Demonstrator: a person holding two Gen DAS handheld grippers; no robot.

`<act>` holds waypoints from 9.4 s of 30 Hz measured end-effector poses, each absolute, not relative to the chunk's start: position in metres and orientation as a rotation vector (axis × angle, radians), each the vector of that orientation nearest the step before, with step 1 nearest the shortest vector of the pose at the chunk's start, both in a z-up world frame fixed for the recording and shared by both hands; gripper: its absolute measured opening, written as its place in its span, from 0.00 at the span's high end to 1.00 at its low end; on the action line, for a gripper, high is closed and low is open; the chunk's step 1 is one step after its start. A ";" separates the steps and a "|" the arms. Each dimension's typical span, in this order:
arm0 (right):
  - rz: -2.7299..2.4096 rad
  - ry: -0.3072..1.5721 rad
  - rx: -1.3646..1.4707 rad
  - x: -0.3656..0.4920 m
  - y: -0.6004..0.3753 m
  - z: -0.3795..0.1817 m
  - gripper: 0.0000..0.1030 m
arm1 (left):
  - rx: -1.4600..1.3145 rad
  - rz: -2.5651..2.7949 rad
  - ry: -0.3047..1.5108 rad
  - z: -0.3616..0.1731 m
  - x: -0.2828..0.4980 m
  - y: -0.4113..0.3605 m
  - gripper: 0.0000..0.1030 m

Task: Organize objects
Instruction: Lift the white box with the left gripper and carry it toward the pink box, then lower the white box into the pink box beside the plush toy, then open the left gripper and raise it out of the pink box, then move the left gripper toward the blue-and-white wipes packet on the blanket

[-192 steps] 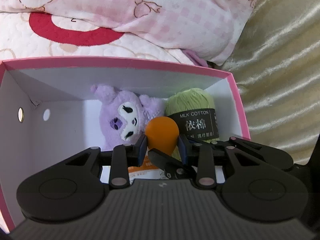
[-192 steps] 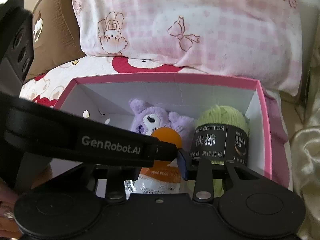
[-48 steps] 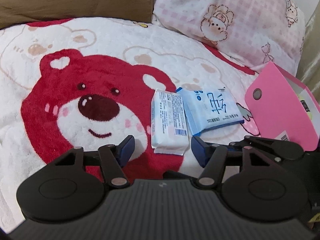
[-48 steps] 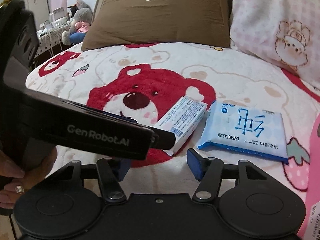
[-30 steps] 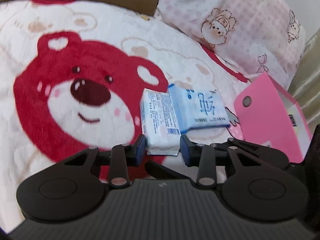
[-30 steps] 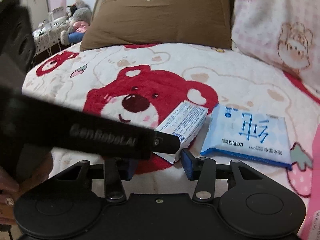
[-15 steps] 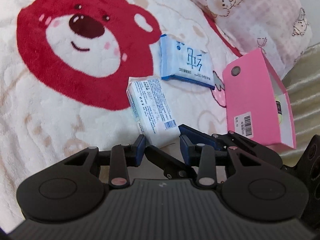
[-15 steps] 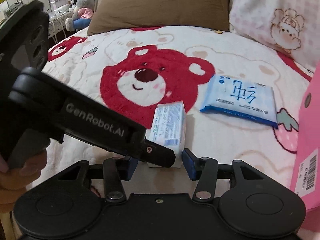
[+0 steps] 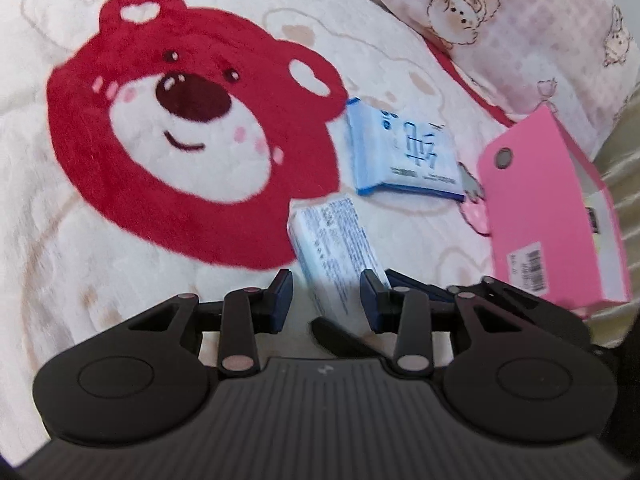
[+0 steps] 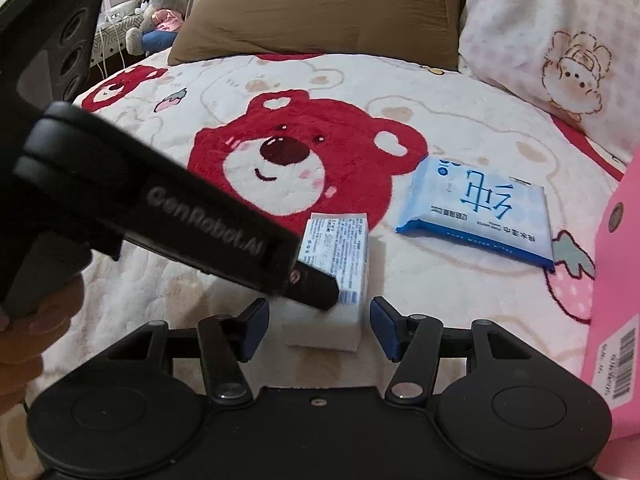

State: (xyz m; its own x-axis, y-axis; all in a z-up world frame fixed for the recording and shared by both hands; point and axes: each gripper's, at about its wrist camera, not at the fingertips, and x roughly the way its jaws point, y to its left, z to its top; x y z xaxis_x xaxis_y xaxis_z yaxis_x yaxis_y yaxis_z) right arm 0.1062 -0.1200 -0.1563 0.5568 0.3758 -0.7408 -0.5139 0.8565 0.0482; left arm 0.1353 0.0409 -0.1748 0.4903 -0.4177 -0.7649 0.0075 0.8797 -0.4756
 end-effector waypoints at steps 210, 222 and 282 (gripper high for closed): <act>0.235 0.898 -0.030 0.013 -0.356 0.025 0.12 | -0.074 -0.519 1.025 0.051 0.071 -0.166 0.32; 0.302 0.933 -0.047 -0.011 -0.331 0.042 0.12 | -0.098 -0.449 1.089 0.046 0.052 -0.115 0.02; 0.336 0.578 -0.170 0.109 -0.174 -0.076 0.13 | -0.420 -0.308 0.802 -0.083 0.138 0.016 0.31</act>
State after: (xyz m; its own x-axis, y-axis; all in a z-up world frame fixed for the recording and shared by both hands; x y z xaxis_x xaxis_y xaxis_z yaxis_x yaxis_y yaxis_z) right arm 0.1091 -0.1740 -0.0758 0.7852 0.2629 -0.5607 -0.3575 0.9317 -0.0639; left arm 0.1376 0.0158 -0.0834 0.6580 -0.4191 -0.6256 0.1072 0.8745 -0.4731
